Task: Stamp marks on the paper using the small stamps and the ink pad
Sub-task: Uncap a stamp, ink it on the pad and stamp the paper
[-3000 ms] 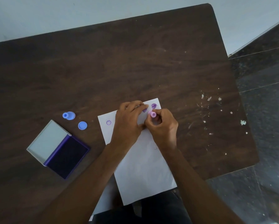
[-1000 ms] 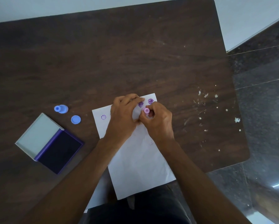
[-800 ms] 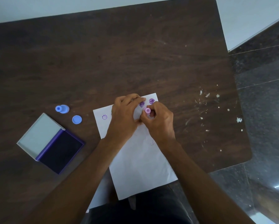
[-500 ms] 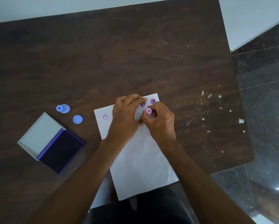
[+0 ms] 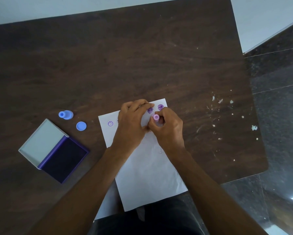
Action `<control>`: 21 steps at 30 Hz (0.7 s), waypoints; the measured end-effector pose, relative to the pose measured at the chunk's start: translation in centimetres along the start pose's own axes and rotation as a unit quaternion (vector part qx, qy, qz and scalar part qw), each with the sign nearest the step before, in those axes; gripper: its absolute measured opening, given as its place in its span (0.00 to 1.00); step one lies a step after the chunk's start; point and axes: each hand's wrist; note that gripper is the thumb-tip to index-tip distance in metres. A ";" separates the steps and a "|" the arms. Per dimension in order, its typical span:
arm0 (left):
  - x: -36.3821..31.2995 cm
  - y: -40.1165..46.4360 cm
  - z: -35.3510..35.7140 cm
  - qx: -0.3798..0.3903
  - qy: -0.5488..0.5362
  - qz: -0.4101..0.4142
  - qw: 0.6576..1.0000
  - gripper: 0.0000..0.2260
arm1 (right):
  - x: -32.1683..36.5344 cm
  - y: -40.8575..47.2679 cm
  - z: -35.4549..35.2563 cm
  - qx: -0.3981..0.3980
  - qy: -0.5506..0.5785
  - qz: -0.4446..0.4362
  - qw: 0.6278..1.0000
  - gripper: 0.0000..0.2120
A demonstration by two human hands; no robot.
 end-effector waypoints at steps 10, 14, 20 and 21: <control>0.0 0.1 0.2 -0.003 -0.001 -0.002 1.000 0.25 | -0.2 0.1 0.0 0.004 0.002 -0.001 1.000 0.13; 0.1 0.1 0.4 -0.005 -0.002 -0.006 1.000 0.25 | -0.6 0.0 0.2 0.000 0.001 0.001 1.000 0.13; 0.4 0.0 0.5 -0.009 -0.010 0.007 1.000 0.27 | -0.8 -0.2 -0.8 -0.009 0.045 0.025 0.999 0.08; 0.4 -0.1 0.5 -0.002 -0.011 0.007 1.000 0.29 | -0.8 -0.3 -1.5 -0.026 0.106 0.075 0.991 0.07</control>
Point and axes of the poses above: each hand's wrist, its own y-axis towards the middle knuckle, its own z-axis out of the palm, x = y × z, and after that the axes turned 3 degrees about -z, right-handed
